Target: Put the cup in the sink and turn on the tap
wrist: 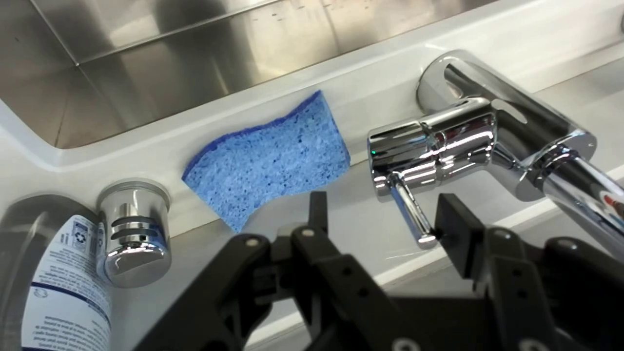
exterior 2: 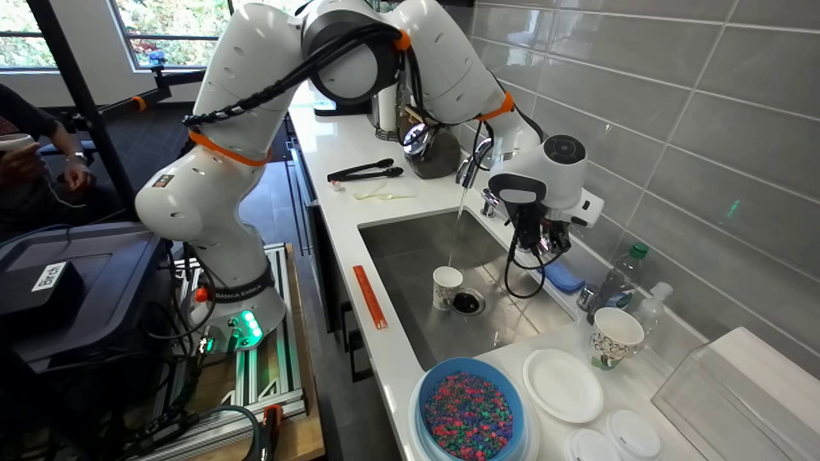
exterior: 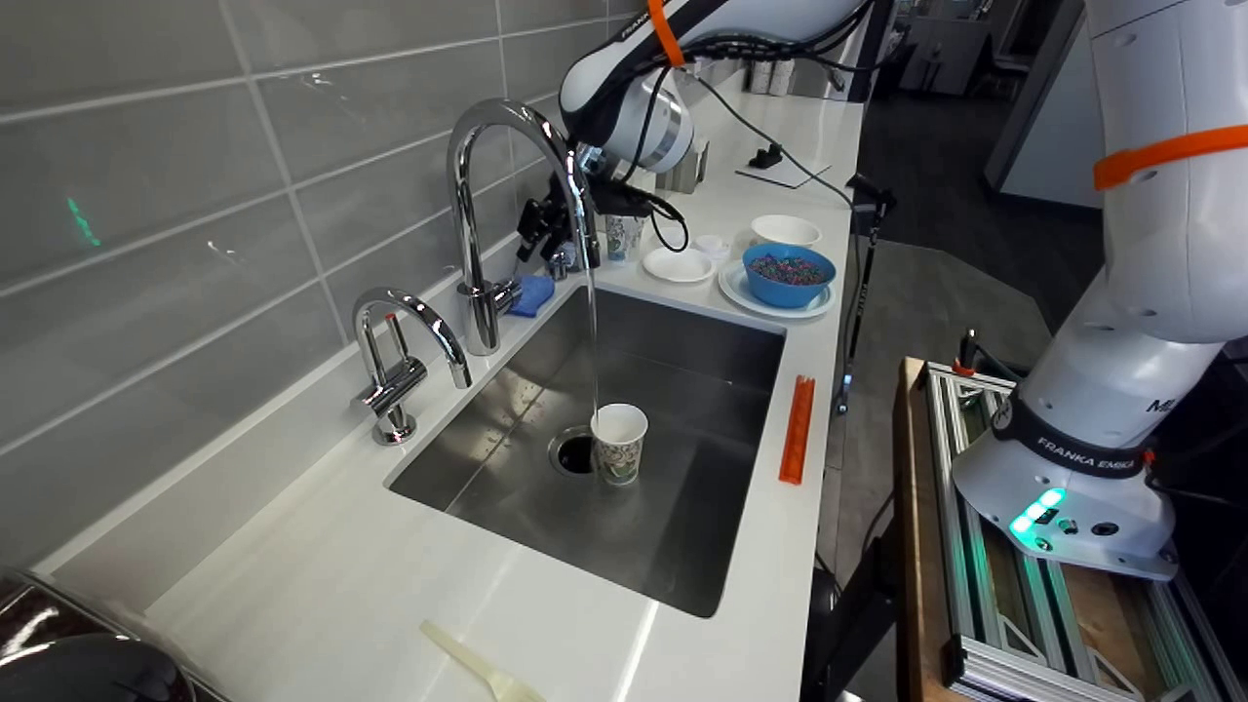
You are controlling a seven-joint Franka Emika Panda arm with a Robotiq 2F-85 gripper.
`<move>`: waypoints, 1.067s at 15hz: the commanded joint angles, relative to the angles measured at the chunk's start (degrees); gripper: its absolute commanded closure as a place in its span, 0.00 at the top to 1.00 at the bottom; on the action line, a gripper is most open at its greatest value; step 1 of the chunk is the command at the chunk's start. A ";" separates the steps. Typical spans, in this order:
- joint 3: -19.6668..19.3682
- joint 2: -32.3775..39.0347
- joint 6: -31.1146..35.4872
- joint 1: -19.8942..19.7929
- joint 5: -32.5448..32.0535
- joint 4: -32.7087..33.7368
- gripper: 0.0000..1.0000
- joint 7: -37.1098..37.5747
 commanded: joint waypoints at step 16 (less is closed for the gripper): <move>-3.52 -13.42 -3.73 -0.74 1.31 -13.72 1.00 -2.08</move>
